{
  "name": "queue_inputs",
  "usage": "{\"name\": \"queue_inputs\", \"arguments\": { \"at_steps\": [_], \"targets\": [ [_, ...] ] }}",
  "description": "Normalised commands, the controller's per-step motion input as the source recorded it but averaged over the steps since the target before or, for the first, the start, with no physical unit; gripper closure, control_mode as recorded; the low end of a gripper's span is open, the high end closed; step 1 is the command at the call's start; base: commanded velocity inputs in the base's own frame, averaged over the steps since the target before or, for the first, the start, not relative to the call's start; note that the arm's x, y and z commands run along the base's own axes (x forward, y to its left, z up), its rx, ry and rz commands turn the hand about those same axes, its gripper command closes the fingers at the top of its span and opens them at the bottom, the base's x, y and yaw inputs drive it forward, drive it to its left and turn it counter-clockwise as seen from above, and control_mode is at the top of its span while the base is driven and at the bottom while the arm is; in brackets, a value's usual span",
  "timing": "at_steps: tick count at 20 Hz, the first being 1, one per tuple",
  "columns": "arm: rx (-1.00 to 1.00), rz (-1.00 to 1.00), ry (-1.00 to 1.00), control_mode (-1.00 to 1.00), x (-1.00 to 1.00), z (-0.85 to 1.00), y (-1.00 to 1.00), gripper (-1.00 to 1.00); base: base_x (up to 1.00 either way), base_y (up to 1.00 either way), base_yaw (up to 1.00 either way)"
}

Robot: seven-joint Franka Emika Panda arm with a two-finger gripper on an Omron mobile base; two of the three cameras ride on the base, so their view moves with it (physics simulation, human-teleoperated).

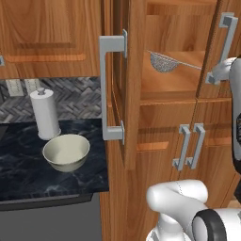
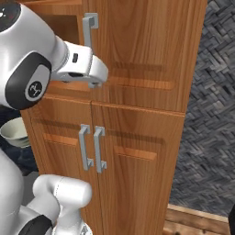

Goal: Open the cabinet and setup a tea strainer by placing it in the bowl upright.

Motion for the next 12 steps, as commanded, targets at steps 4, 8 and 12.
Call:
{"name": "queue_inputs", "arguments": {
  "at_steps": [4, 8, 12],
  "targets": [
    [0.0, -0.2, -0.12, -1.0, 0.62, 0.25, 0.0, -1.0, 0.0, 0.0, 0.0],
    [0.06, -0.19, -0.03, -1.0, 0.45, 0.0, 0.09, -1.0, 0.0, 0.0, 0.0],
    [0.15, -0.14, -0.13, -1.0, 0.32, 0.0, 0.0, -1.0, 0.0, 0.0, 0.0]
  ]
}}
